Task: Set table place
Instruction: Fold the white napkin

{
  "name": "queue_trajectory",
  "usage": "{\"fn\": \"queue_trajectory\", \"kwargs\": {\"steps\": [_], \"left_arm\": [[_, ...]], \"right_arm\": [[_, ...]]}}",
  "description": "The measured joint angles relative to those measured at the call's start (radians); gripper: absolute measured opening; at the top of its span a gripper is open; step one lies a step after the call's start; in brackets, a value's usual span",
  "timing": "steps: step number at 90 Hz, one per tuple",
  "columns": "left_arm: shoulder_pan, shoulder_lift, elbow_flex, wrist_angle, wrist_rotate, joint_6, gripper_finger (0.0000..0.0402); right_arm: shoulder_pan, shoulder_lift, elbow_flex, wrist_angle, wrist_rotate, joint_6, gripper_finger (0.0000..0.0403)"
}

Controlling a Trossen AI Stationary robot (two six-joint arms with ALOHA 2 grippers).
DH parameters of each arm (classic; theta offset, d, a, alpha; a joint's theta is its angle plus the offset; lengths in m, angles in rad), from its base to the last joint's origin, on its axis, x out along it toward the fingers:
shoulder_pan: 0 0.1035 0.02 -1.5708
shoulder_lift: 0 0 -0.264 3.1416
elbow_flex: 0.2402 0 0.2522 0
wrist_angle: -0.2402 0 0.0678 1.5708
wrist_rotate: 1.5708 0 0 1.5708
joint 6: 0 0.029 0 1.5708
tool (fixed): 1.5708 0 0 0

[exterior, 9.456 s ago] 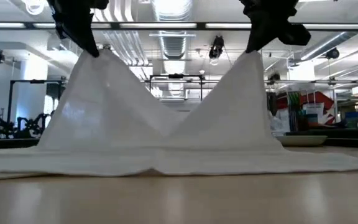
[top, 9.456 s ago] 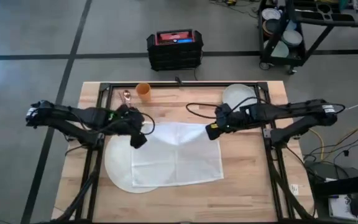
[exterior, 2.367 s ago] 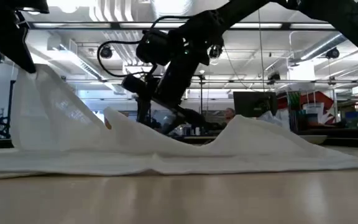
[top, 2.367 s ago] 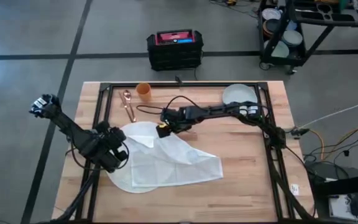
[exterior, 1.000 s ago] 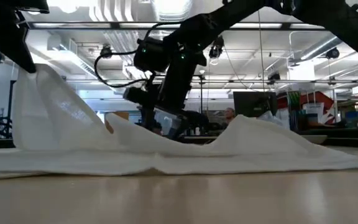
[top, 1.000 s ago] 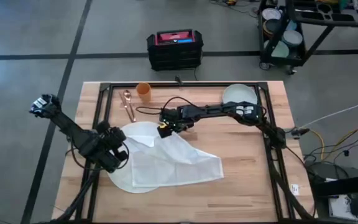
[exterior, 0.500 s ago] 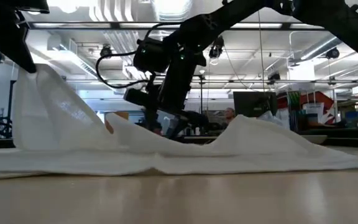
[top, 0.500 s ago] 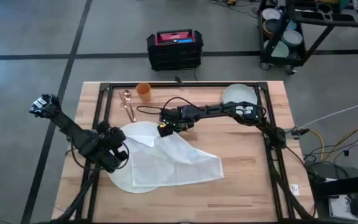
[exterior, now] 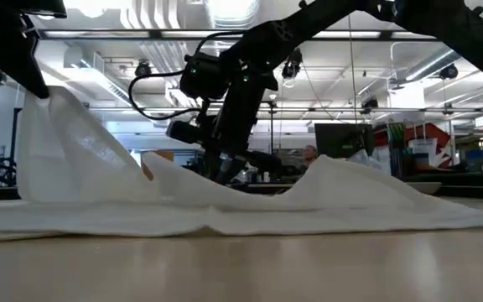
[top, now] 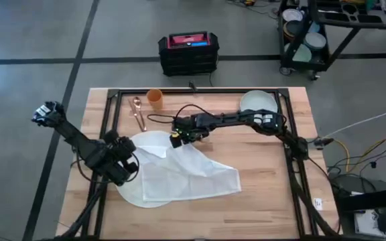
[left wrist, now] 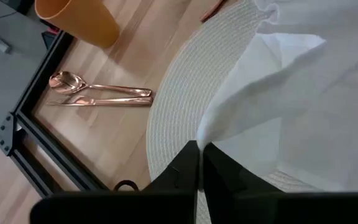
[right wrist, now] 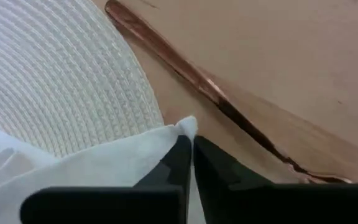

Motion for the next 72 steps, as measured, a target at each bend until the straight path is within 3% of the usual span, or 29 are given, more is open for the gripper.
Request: {"fn": "queue_trajectory", "kwargs": {"steps": [25,51,72], "left_arm": [[0.0,0.0,0.0,0.0,0.0,0.0,0.0],[0.0,0.0,0.0,0.0,0.001,0.0,0.0],[0.0,0.0,0.0,-0.001,0.009,0.0,0.0]], "right_arm": [[0.005,-0.048,0.027,-0.057,-0.003,-0.056,0.0],[0.033,-0.099,0.139,-0.31,0.031,-0.225,0.0],[0.077,-0.19,0.143,-0.487,0.103,-0.295,0.0]]}}
